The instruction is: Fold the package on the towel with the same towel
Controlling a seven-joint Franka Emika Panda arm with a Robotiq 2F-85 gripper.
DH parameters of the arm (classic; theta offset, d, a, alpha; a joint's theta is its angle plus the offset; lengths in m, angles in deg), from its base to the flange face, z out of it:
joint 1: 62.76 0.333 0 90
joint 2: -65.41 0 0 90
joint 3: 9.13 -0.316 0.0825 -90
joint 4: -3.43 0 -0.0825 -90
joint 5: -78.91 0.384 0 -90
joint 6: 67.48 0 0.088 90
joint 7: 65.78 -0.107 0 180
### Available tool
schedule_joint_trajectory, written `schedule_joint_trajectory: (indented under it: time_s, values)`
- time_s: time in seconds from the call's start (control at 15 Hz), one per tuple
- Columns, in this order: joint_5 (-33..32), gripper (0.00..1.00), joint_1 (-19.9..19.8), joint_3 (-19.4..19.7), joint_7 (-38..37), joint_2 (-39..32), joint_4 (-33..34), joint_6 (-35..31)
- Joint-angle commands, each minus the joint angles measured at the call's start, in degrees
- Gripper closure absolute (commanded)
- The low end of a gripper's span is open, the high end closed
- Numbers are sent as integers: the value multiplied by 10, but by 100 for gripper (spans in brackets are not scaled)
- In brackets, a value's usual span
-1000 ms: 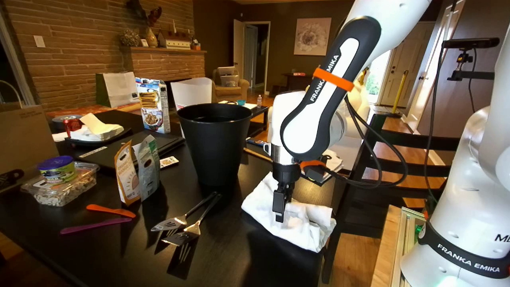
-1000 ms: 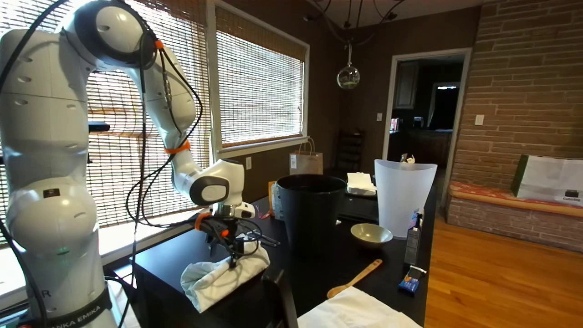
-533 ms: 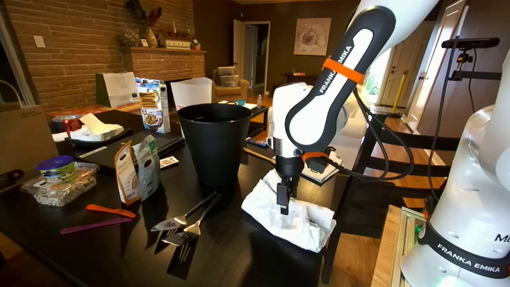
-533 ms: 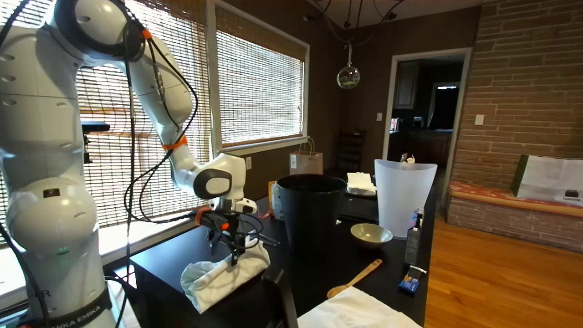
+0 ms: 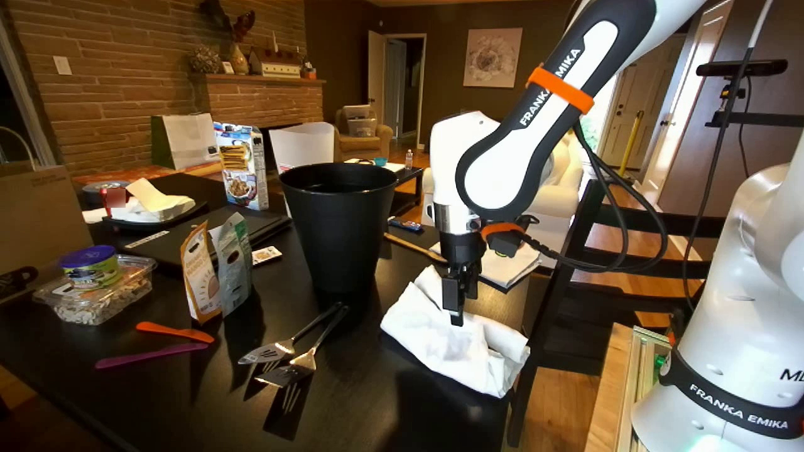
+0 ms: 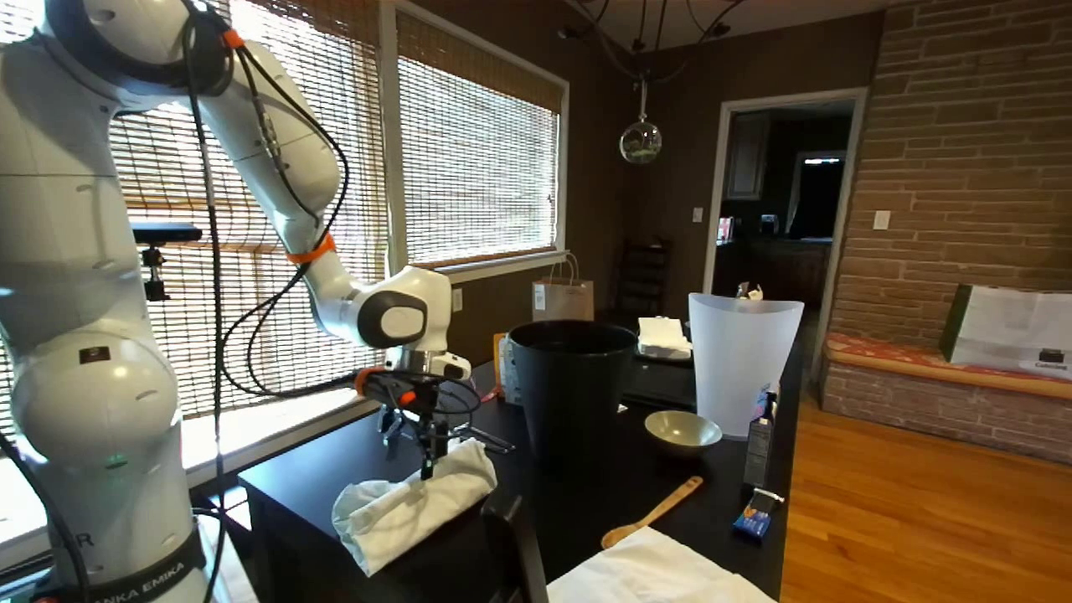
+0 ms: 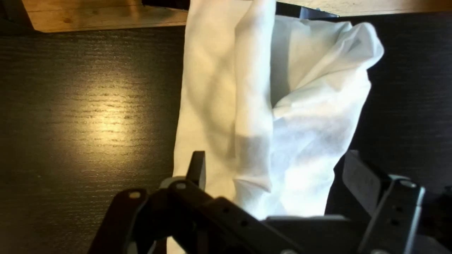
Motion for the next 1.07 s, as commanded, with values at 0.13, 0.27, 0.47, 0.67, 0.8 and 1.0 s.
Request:
schedule_joint_trajectory:
  time_s: [0.13, 0.27, 0.47, 0.67, 0.8, 1.0]
  values:
    - [-22, 0, -6, 3, -20, 78, -3, 48]
    - [-20, 0, -9, 5, -16, 105, 6, 74]
    - [-21, 0, -13, 4, -18, 134, 26, 122]
    - [-21, 0, -15, 3, -19, 154, 47, 165]
    - [-22, 0, -17, 2, -20, 165, 60, 189]
    - [-24, 0, -19, 2, -26, 176, 78, 215]
